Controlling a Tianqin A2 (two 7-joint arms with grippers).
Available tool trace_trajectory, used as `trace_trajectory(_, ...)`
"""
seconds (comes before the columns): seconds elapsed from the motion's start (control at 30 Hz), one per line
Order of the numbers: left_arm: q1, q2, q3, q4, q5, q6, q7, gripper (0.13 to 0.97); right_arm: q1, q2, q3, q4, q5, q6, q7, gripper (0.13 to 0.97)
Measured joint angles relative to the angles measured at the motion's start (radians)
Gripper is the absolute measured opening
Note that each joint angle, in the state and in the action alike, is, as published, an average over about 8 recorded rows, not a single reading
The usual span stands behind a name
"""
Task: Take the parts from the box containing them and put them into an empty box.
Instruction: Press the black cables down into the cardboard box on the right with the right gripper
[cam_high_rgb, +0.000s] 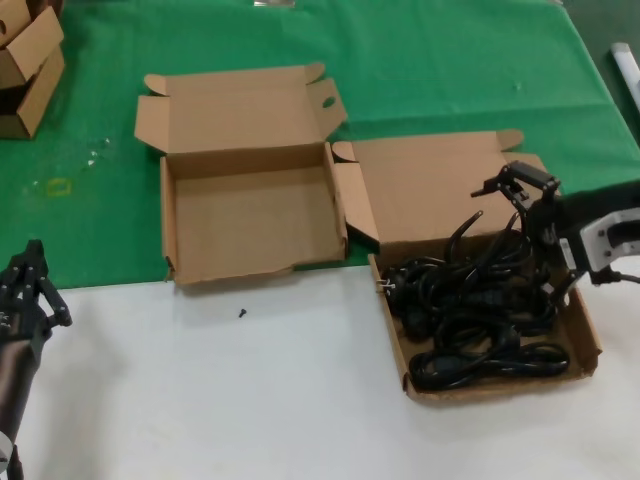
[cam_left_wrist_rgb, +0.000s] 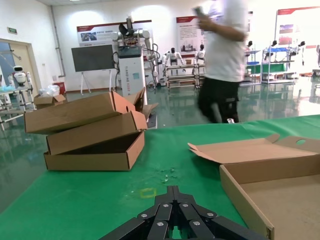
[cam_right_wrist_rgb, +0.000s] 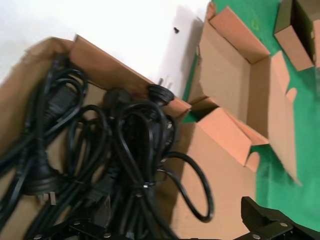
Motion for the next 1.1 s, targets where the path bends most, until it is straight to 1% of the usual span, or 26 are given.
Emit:
trace_trajectory(0.07, 0.000, 0.000, 0.000, 0.000, 0.000, 0.000, 0.000, 0.142, 0.006, -0.009, 0.002, -0.011, 0.000, 0.006, -0.011, 0.954)
trace_trajectory(0.33, 0.000, 0.000, 0.000, 0.000, 0.000, 0.000, 0.000, 0.142, 0.017, -0.034, 0.005, -0.030, -0.001, 0.019, -0.028, 0.877)
trace_trajectory(0.37, 0.000, 0.000, 0.000, 0.000, 0.000, 0.000, 0.000, 0.142, 0.017, -0.036, 0.005, -0.032, -0.001, 0.020, -0.030, 0.877)
trace_trajectory(0.63, 0.000, 0.000, 0.000, 0.000, 0.000, 0.000, 0.000, 0.142, 0.016, -0.051, 0.001, -0.050, -0.005, 0.026, -0.044, 0.729)
trace_trajectory(0.67, 0.000, 0.000, 0.000, 0.000, 0.000, 0.000, 0.000, 0.142, 0.017, -0.053, 0.001, -0.052, -0.006, 0.026, -0.046, 0.729)
trace_trajectory(0.93, 0.000, 0.000, 0.000, 0.000, 0.000, 0.000, 0.000, 0.142, 0.025, -0.061, -0.006, -0.071, -0.014, 0.024, -0.052, 0.514)
trace_trajectory(1.07, 0.000, 0.000, 0.000, 0.000, 0.000, 0.000, 0.000, 0.142, 0.029, -0.068, -0.009, -0.082, -0.017, 0.025, -0.054, 0.514)
trace_trajectory(1.1, 0.000, 0.000, 0.000, 0.000, 0.000, 0.000, 0.000, 0.142, 0.029, -0.069, -0.010, -0.084, -0.018, 0.026, -0.054, 0.490)
